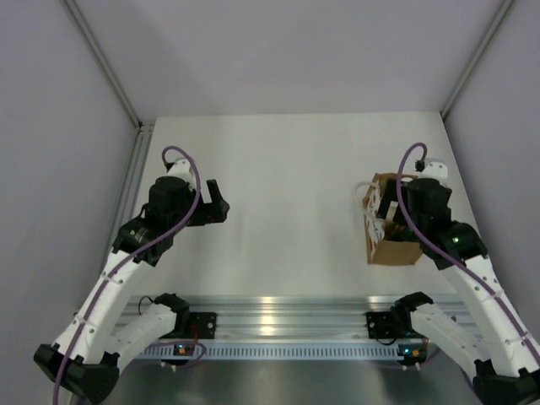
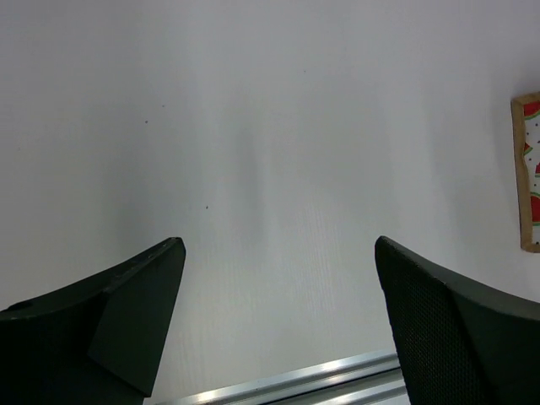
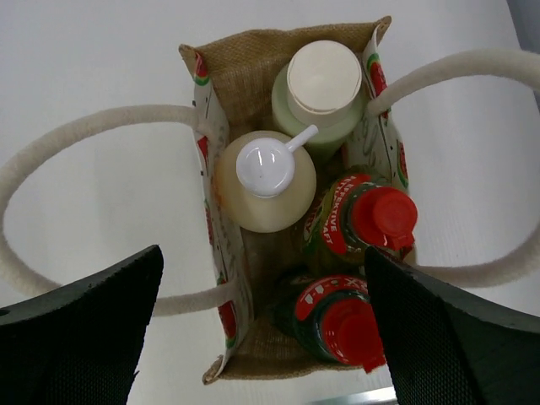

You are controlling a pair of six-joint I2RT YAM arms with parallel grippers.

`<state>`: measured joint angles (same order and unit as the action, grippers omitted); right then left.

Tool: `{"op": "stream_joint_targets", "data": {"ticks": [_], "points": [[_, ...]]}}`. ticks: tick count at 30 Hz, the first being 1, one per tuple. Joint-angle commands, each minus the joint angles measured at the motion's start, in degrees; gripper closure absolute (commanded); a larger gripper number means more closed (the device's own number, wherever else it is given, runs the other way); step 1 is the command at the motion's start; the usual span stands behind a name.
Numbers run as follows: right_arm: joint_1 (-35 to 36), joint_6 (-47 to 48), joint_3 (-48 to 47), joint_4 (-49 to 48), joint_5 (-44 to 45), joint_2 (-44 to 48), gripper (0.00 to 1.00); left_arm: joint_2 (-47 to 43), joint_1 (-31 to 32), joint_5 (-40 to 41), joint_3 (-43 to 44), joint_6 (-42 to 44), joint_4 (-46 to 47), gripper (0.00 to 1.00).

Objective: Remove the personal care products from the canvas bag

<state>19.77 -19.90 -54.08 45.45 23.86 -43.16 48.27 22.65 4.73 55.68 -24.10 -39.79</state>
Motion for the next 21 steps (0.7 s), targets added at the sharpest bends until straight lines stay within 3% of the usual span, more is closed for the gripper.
{"op": "stream_joint_targets", "data": {"ticks": [1, 6, 21], "points": [[-0.5, -2.1, -2.5, -3.7, 2.6, -5.0, 0.01, 2.1, 0.1, -6.8, -0.2, 1.5, 3.7, 0.02], [-0.6, -2.5, -2.6, -8.6, 2.9, -10.3, 0.17, 1.3, 0.1, -6.1, -0.5, 1.4, 3.7, 0.02], [-0.7, -5.3, -2.3, -15.1, 10.5, -15.8, 0.38, 1.5, 0.1, -6.5, -0.6, 1.6, 3.8, 0.02]]}}
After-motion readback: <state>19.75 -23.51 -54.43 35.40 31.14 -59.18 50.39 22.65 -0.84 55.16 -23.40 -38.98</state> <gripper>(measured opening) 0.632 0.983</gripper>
